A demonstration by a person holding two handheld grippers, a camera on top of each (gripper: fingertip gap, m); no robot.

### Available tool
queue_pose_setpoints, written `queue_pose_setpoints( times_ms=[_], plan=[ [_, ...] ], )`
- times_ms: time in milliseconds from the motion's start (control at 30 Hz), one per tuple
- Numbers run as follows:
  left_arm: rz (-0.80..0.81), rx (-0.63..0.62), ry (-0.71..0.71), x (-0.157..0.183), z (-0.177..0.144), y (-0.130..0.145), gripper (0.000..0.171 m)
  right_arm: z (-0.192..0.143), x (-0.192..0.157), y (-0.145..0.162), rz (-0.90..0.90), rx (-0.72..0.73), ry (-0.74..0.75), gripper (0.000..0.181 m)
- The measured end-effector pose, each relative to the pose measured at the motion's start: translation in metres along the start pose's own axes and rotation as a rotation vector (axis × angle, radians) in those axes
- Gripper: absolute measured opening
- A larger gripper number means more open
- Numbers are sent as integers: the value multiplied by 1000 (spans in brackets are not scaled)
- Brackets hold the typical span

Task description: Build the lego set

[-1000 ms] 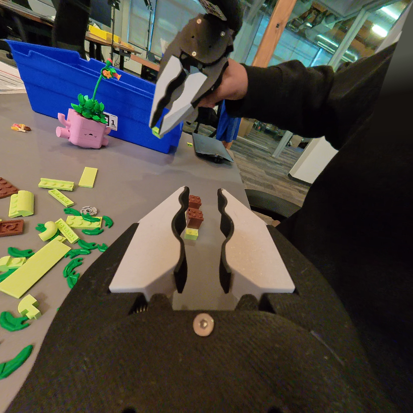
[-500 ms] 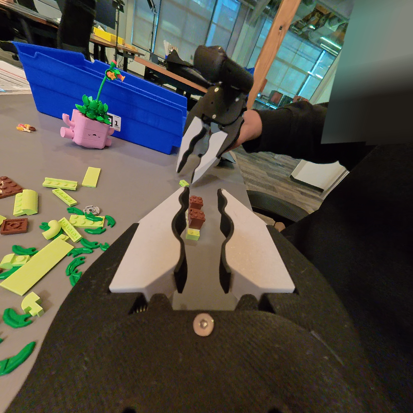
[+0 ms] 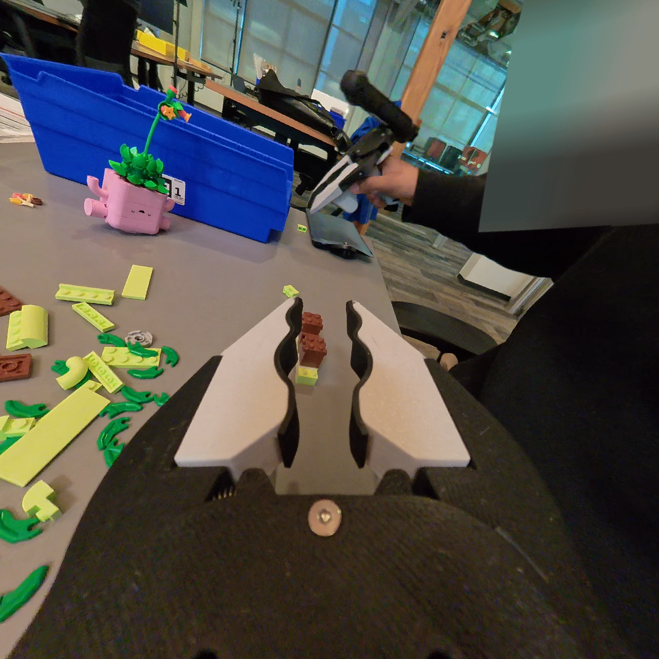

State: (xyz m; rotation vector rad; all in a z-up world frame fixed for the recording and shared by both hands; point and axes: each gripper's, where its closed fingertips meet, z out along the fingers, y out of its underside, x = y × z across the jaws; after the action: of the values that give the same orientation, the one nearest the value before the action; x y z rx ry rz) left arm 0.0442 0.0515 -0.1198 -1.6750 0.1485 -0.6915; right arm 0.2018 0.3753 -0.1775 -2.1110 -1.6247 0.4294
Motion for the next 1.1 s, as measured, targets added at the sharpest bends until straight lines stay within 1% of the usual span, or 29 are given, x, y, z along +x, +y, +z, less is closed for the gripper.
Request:
queue_pose_setpoints(
  times_ms=[133, 200, 233, 300, 367, 400, 467, 533, 600, 633, 700, 767, 833, 867, 933, 1000, 1033, 1100],
  plan=[
    [6, -7, -3, 0, 2, 1, 21, 27, 9, 13, 35, -136, -6, 26],
    [10, 4, -9, 0, 1, -1, 21, 33, 10, 20, 42, -192, -12, 20],
    [11, 9, -12, 0, 0, -1, 21, 33, 5, 18, 37, -183, -42, 9],
    [14, 20, -18, -1, -1, -2, 21, 26, -8, 6, 18, -124, -74, 9],
    [16, 32, -21, 0, -3, -3, 21, 9, -37, -11, -44, -46, -115, 9],
    [13, 40, -23, 1, -4, -4, 22, -2, -62, -23, -98, 7, -153, 9],
    [-43, 89, -28, 2, -4, -10, 21, -24, -124, -48, -274, 151, -224, 9],
    [-183, 202, -3, 5, -4, -25, 21, -45, -194, -71, -506, 325, -250, 9],
    [-373, 318, 50, 5, -3, -35, 8, -56, -251, -92, -671, 493, -188, 9],
    [-456, 358, 105, 8, -2, -36, 7, -58, -275, -98, -725, 550, -168, 9],
    [-590, 396, 189, 13, 1, -34, 13, -54, -310, -106, -758, 609, -164, 9],
    [-657, 405, 219, 14, 3, -31, 22, -49, -333, -110, -754, 648, -183, 9],
    [-671, 390, 187, 11, 4, -26, 32, -48, -347, -113, -764, 683, -200, 9],
    [-668, 386, 183, 10, 4, -26, 33, -48, -351, -114, -787, 687, -191, 9],
    [-678, 399, 215, 14, 1, -29, 32, -46, -355, -113, -858, 672, -146, 9],
    [-696, 407, 248, 17, -1, -30, 26, -45, -359, -112, -932, 666, -93, 9],
    [-707, 410, 260, 18, -1, -29, 23, -44, -361, -110, -959, 662, -78, 9],
    [-724, 419, 291, 21, -1, -29, 11, -46, -363, -110, -978, 668, -61, 8]
  ],
)
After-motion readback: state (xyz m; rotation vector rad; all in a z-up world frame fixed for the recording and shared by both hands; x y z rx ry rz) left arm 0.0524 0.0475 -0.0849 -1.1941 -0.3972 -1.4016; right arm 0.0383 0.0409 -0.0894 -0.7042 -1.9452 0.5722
